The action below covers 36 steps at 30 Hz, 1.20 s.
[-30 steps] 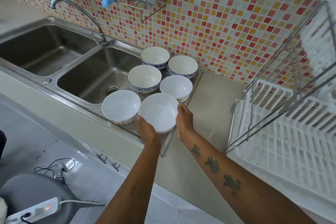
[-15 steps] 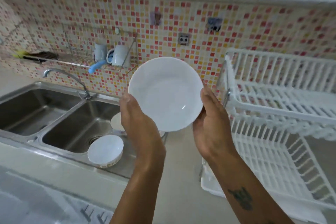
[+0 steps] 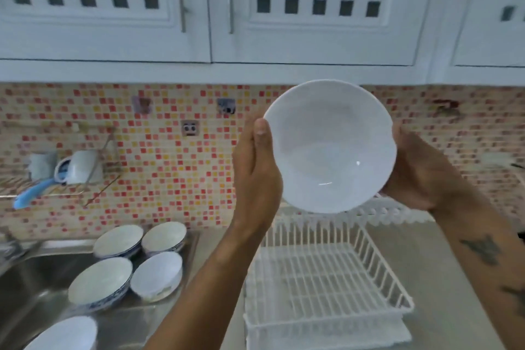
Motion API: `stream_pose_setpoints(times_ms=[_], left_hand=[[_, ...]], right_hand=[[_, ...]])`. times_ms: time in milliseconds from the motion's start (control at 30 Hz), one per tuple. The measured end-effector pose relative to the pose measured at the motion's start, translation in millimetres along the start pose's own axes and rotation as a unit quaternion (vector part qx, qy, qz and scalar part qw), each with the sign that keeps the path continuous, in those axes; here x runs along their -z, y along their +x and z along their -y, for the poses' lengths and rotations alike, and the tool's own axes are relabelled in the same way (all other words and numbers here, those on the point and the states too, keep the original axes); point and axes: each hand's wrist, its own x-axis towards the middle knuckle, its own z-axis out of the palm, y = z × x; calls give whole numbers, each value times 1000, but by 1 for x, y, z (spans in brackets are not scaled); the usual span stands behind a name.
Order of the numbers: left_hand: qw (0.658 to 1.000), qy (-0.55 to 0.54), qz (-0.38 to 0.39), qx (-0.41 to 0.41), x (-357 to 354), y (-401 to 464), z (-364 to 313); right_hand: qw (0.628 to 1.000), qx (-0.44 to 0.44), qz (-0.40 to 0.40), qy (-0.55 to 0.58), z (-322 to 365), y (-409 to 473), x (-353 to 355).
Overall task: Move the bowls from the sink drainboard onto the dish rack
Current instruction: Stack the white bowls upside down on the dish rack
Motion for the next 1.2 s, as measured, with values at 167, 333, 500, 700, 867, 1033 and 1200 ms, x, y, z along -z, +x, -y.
stream_pose_setpoints(times_ms=[167,333,500,700,867,1033,1200], left_hand=[[984,32,164,55,-41,32,38],[943,186,247,121,-43,40,74],[857,385,311,141,-40,39,112],[831,446,323,75,-40,30,116],[821,373,422,94,-38,24,118],[777,355,514,85,-39,22,115],[771,355,520,94,-39,23,121]], right_hand=[[977,40,-151,-144,31,0,57],[838,45,-271,-471,7,0,107],[747,-14,-184,-639,-33,6,143],[728,-44,-68,-681,-57,15,161],[705,-100,-50,-700,-61,20,165],[669,-137,-33,-730,-65,23,169],[635,-154,-12,-757,-67,23,169]])
